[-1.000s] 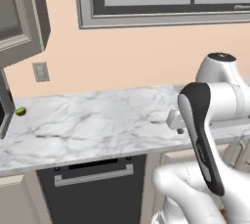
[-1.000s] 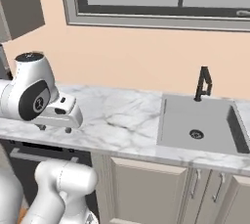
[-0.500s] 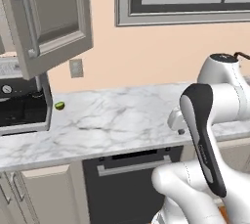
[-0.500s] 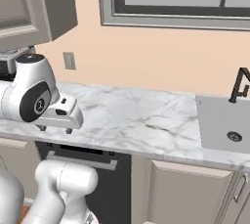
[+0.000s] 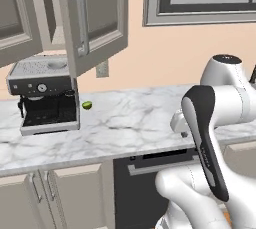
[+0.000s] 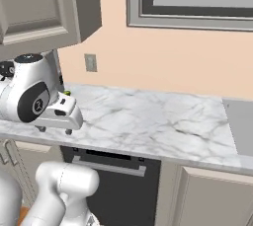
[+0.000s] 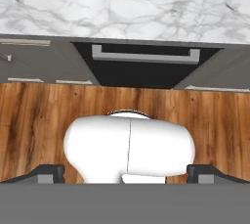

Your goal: Close all open cabinet doors.

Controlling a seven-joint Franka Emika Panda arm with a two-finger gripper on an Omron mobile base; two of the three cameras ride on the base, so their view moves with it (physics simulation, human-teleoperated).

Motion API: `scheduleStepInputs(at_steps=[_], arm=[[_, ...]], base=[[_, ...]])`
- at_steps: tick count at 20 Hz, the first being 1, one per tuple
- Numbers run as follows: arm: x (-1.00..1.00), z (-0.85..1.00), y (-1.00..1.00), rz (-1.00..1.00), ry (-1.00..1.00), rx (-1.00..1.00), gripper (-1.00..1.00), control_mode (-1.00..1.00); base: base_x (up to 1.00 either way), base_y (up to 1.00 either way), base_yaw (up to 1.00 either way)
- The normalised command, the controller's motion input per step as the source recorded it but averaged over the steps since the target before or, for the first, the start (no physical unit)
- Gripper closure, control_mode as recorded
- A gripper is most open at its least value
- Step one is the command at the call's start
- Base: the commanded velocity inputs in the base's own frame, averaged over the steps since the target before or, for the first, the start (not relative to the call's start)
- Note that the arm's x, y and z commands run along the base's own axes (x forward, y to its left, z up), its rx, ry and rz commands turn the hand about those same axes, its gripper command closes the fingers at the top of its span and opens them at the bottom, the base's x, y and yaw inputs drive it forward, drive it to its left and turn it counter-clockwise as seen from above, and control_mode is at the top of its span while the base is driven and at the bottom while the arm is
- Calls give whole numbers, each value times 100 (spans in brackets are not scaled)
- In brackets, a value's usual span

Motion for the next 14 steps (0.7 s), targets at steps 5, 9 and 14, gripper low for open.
scheduleStepInputs(at_steps=[5, 9, 14], arm=[[0, 0, 0, 0, 0, 0, -100, 100], [0, 0, 0, 0, 0, 0, -100, 100], [0, 0, 0, 0, 0, 0, -100, 100]], base=[[30, 1, 21], [22, 23, 23], [9, 25, 19]])
